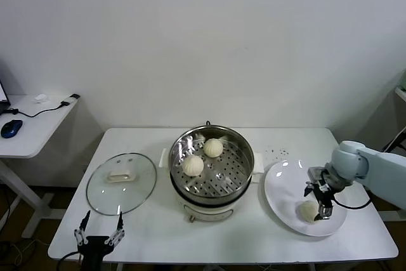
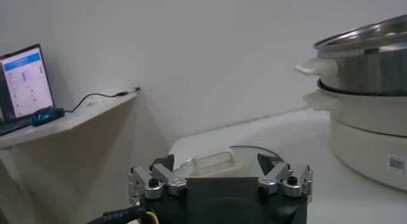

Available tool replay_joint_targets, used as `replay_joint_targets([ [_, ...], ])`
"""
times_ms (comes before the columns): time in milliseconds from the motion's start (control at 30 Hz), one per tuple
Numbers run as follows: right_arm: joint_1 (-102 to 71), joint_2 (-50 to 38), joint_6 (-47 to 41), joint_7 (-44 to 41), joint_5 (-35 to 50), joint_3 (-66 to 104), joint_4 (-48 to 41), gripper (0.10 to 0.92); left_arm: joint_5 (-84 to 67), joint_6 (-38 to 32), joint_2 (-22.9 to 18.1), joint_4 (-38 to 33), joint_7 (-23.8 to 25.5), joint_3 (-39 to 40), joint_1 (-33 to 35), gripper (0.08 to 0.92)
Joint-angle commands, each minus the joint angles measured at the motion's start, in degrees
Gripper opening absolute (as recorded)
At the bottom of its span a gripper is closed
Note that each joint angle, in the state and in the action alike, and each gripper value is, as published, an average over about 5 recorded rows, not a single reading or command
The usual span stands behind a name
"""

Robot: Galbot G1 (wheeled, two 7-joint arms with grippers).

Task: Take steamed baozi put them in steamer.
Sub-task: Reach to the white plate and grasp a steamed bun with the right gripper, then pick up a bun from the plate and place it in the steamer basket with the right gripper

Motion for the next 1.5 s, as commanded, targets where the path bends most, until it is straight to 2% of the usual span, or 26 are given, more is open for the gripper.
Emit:
replay_joint_targets([
  [33,-6.6,0.7,0.3,0.0,-3.2,5.0,-3.0,0.823,0.0,-0.1,0.0,0.2,-0.1,0.0,0.0,0.823],
  [200,-6.5,1.4,0.4,-0.1,-3.5,5.3,-3.4,0.798,0.1,-0.1,-0.1,-0.1,-0.1,0.2,0.2,0.823],
  [433,-5.7,1.4,0.5,-0.6,-3.2,4.9,-3.4,0.63,0.2,-0.1,-0.1,-0.1,-0.1,0.2,0.2,0.823],
  [533,-5.2,1.2,0.6,-0.7,-2.8,4.9,-3.3,0.591,0.2,-0.2,-0.1,-0.1,-0.1,0.2,0.3,0.823],
  [733,-3.4,0.6,1.1,-0.9,-1.7,4.1,-2.8,0.553,0.1,-0.3,-0.1,-0.2,-0.2,0.1,0.4,0.823],
  [1000,10.2,-0.3,6.0,-5.0,1.4,0.3,0.1,0.543,0.0,-0.4,0.0,-0.3,-0.1,0.0,0.7,0.823],
  [1100,18.7,1.7,11.1,-7.3,2.5,-4.3,-0.1,0.543,0.0,-0.4,0.0,-0.4,-0.1,0.0,0.8,0.823],
  [1200,28.3,6.4,20.1,-10.2,2.2,-8.9,-1.3,0.543,0.0,-0.3,0.0,-0.4,-0.1,0.1,0.7,0.823],
  [1367,40.0,17.6,36.8,-13.4,-2.2,-12.4,-2.1,0.548,0.1,-0.1,0.0,-0.5,-0.1,0.0,0.7,0.823],
  [1500,42.9,25.4,45.7,-13.3,-7.0,-10.1,-0.9,0.555,0.2,0.1,0.0,-0.5,-0.1,0.0,0.7,0.823],
])
